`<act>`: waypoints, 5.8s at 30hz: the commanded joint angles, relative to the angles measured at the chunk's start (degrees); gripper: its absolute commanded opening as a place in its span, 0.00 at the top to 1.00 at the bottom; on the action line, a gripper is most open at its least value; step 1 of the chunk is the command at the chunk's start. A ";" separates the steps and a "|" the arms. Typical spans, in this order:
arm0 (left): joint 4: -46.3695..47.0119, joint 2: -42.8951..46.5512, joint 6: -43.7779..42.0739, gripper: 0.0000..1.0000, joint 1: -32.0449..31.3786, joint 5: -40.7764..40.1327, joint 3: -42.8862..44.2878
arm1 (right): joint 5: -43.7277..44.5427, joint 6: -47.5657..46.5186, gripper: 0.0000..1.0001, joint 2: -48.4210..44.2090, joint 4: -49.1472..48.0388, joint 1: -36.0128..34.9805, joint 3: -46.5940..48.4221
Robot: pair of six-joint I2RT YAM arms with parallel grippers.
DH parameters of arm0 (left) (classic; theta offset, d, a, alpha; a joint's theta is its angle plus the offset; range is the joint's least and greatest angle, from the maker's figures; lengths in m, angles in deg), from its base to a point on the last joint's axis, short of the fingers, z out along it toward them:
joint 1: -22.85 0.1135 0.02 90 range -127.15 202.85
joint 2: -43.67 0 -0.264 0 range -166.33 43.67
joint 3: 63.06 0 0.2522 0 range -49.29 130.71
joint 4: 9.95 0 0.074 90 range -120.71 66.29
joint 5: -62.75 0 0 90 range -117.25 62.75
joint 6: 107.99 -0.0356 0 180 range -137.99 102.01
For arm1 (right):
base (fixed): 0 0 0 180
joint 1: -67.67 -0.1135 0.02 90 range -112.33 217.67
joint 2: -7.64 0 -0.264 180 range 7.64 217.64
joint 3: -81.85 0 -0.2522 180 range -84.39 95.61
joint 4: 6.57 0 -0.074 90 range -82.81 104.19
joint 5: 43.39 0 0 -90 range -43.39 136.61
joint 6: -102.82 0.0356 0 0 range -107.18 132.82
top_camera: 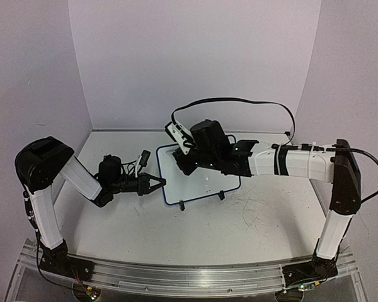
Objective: Write a sentence on the whiteboard
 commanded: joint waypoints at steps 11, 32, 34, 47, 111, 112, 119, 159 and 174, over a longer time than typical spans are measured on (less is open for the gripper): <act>-0.05 0.99 -0.03 1.00 0.02 -0.39 0.36 | 1.73 -0.08 1.00 1.61 -1.96 -0.30 2.19; -0.43 1.04 -0.29 1.00 0.04 -0.73 0.58 | 0.60 1.08 1.00 1.10 -1.99 -0.28 0.25; -0.54 1.15 -0.34 1.00 0.05 -0.66 0.61 | 0.60 1.14 1.00 1.10 -2.01 -0.28 0.05; -0.81 1.34 -0.38 1.00 0.08 -0.83 0.68 | -0.39 2.32 1.00 0.53 -2.02 -0.83 -2.15; -1.47 0.95 -0.56 1.00 0.00 -0.23 1.39 | 0.64 2.74 1.00 1.32 -4.86 -0.15 1.22; -1.52 0.93 -0.56 1.00 0.00 -0.22 1.45 | 0.78 2.73 1.00 1.43 -4.84 -0.19 1.24; -1.68 0.95 -0.64 1.00 -0.02 -0.06 1.59 | 2.45 2.77 1.00 1.96 -4.71 -0.20 1.62; -2.42 1.70 -0.94 1.00 0.00 -0.18 1.59 | 4.09 5.18 1.00 -0.26 -3.04 -0.26 -3.78; -2.67 1.55 -1.03 1.00 0.00 -0.22 1.66 | 4.38 5.19 1.00 -0.83 -2.99 -0.23 -4.28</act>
